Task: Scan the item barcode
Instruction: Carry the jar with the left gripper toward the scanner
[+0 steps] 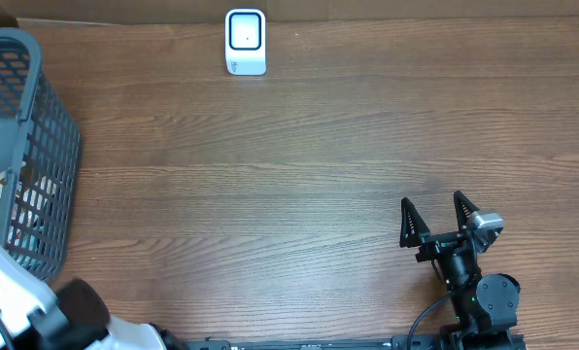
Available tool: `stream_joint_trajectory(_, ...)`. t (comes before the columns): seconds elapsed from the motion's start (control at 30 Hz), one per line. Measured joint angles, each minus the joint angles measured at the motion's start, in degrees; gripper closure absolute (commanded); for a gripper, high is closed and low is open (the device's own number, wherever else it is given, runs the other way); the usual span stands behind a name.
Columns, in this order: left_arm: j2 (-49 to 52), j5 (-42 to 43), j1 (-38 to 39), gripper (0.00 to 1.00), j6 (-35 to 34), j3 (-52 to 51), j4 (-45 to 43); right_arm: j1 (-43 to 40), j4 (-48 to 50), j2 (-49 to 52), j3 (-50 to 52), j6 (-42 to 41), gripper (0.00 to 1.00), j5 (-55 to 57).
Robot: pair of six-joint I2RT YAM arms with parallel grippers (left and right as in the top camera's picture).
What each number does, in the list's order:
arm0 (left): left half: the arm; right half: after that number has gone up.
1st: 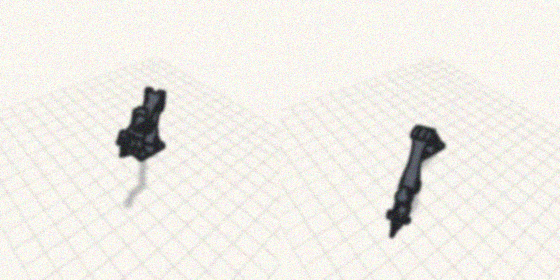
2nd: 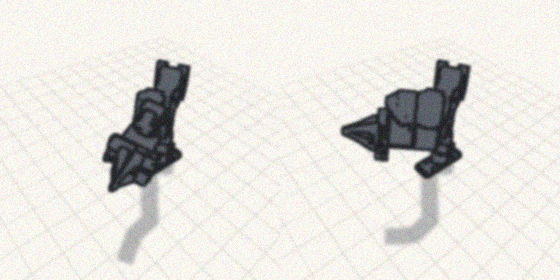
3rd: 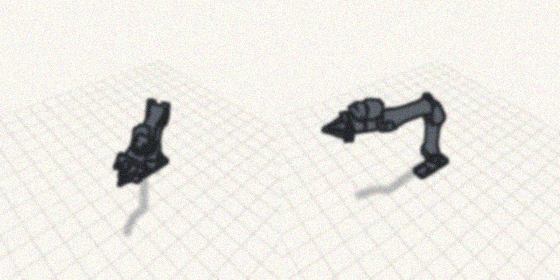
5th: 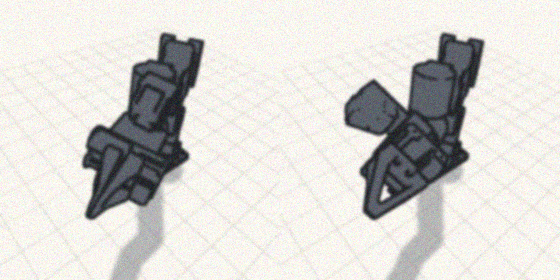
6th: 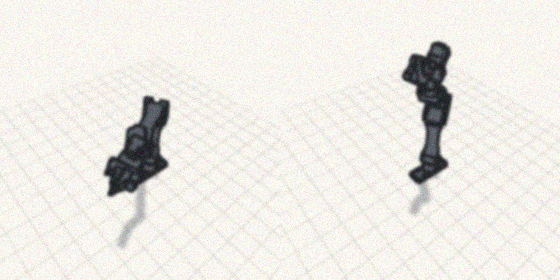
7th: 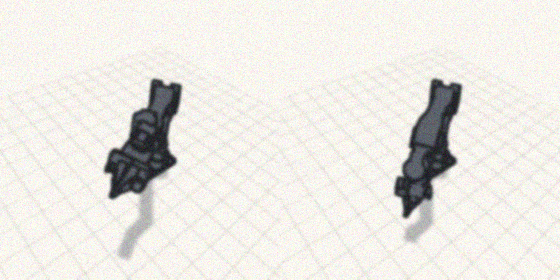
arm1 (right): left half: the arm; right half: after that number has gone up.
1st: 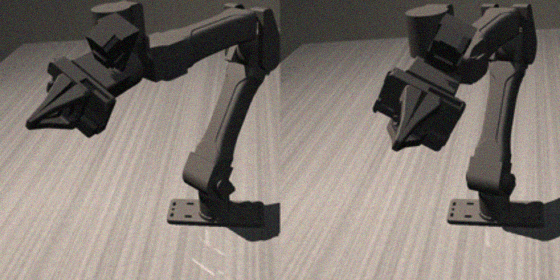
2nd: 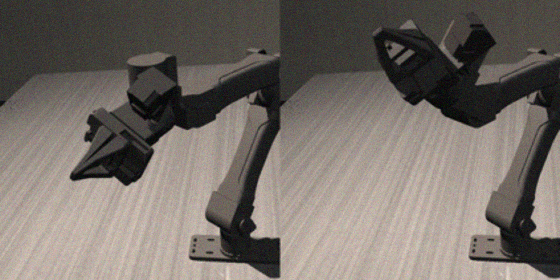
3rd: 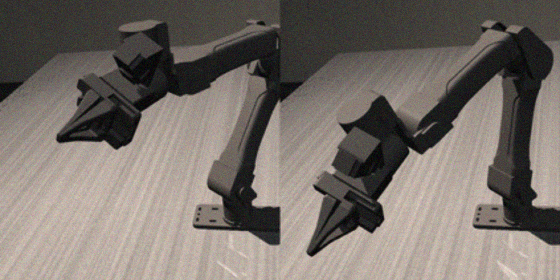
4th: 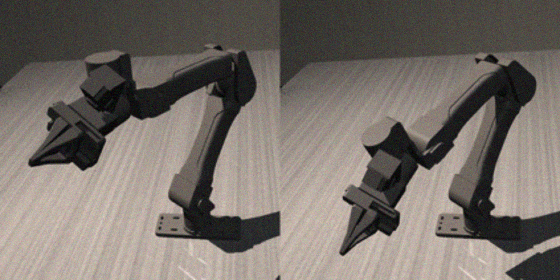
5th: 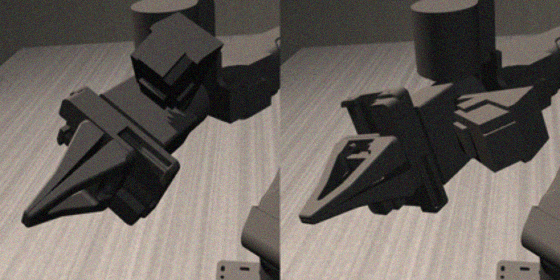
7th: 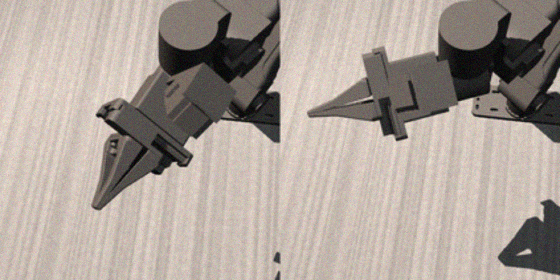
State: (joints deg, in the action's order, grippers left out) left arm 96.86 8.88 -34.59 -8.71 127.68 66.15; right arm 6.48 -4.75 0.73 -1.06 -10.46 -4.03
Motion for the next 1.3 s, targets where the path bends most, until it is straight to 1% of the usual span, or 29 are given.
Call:
stream_joint_trajectory(0.1,-2.36,1.31,4.46,0.42,0.04,0.11,3.93,-0.02,0.02,0.0,0.0,0.0,0.0,0.0)
stream_joint_trajectory(0.23,-2.34,2.38,12.76,0.46,0.17,0.15,10.01,-0.02,0.04,0.0,0.0,0.02,0.0,0.0)
stream_joint_trajectory(0.33,-0.61,2.47,19.67,0.47,0.37,0.15,13.51,0.0,0.02,0.0,0.0,-0.02,0.0,-0.02)
stream_joint_trajectory(0.53,6.56,2.27,33.44,0.45,2.82,0.15,16.57,0.0,0.02,0.0,0.0,-0.02,0.0,-0.02)
stream_joint_trajectory(0.73,16.61,2.27,43.93,0.44,4.24,0.15,16.15,0.0,0.0,0.0,0.0,0.0,0.0,-0.02)
stream_joint_trajectory(0.9,24.98,2.27,50.75,0.44,4.5,0.13,12.74,-0.02,0.02,0.0,0.0,0.0,0.0,-0.02)
stream_joint_trajectory(1.07,31.39,2.25,56.96,0.44,4.63,0.13,9.77,-0.02,0.0,0.0,0.0,0.0,0.0,0.0)
stream_joint_trajectory(1.3,37.92,1.38,64.5,0.43,4.61,0.13,9.4,-0.02,-0.02,0.0,0.0,0.02,0.0,0.0)
